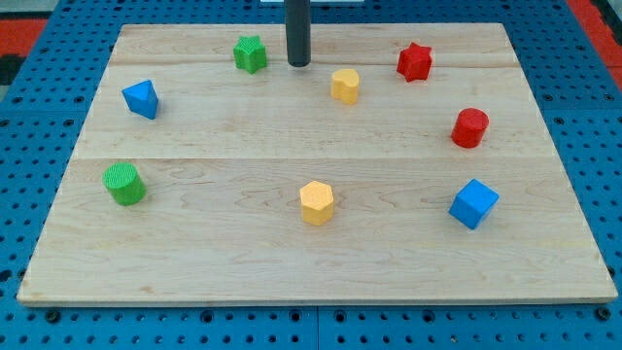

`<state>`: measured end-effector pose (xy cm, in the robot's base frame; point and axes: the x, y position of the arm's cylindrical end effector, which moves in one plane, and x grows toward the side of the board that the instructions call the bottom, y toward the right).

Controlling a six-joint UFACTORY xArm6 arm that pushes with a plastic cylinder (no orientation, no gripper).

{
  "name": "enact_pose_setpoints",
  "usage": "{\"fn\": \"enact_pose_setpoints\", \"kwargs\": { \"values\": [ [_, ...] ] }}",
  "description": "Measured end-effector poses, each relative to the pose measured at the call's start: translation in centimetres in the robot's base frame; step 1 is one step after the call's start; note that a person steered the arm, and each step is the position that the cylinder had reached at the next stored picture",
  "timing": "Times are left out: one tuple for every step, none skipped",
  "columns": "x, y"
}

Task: Push the green star to the top right of the green circle

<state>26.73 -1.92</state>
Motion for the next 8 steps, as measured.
{"fn": "enact_pose_setpoints", "kwargs": {
  "values": [
    [-0.4,0.0],
    [-3.3,2.0],
    [-6.8,0.9],
    [-7.0,-0.4],
    [-1.4,-4.7],
    [-1.5,-6.7],
    [-5.9,-5.8],
    [-3.4,-12.0]
  ]
}}
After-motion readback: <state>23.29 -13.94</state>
